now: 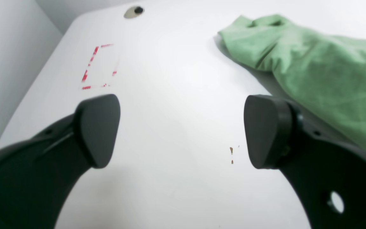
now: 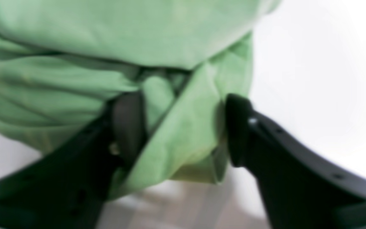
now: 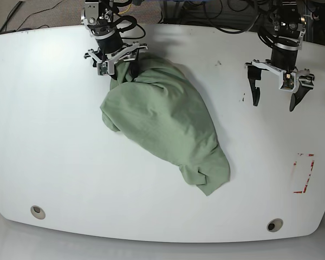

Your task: Layout the t-shirt on the table in an organized manner, then fold the t-shirt properly

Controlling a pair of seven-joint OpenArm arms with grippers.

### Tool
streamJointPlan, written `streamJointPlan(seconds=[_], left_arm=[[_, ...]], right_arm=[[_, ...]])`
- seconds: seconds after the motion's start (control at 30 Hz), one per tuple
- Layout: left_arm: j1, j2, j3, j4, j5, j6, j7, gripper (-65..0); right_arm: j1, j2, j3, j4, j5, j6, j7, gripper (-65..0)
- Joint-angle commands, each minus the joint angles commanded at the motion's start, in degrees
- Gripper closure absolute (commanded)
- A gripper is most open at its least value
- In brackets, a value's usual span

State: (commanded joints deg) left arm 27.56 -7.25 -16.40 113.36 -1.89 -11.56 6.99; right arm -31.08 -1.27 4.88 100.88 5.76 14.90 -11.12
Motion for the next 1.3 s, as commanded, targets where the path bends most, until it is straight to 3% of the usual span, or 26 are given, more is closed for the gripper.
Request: streamJointPlan(seconds=[0.2,0.47,0.8,1.13,1.3], left_arm=[[-9.7,1.4,-0.4,-0.1,-3.3,0.0,13.7,-58.5],[-23.9,1.5,3.1,-6.5,-7.7,0.0,28.8,-58.5],[-34.2,3.1,6.3,-22.8,-10.7,0.0,29.7,-58.1],[-43.1,5.4,7.3,-39.1,-10.8,-0.1,29.5,-57.9],[-46.1,7.3,7.3,-44.6,-10.6,-2.8,29.4,-56.8]], right_arm=[[-1.7,0.0,-0.2,0.4,0.1,0.0,0.1,-3.0],[-5.0,0.3,-3.8,3.7,0.0,0.0,0.3,0.0],[-7.3,0.4,-7.8,6.3,-0.5,0.0,0.2,0.0],[-7.3,0.5,-8.1,6.9,-0.5,0.0,0.0,0.0],[-7.3,0.5,-8.2,6.9,-0.5,0.0,0.0,0.0]])
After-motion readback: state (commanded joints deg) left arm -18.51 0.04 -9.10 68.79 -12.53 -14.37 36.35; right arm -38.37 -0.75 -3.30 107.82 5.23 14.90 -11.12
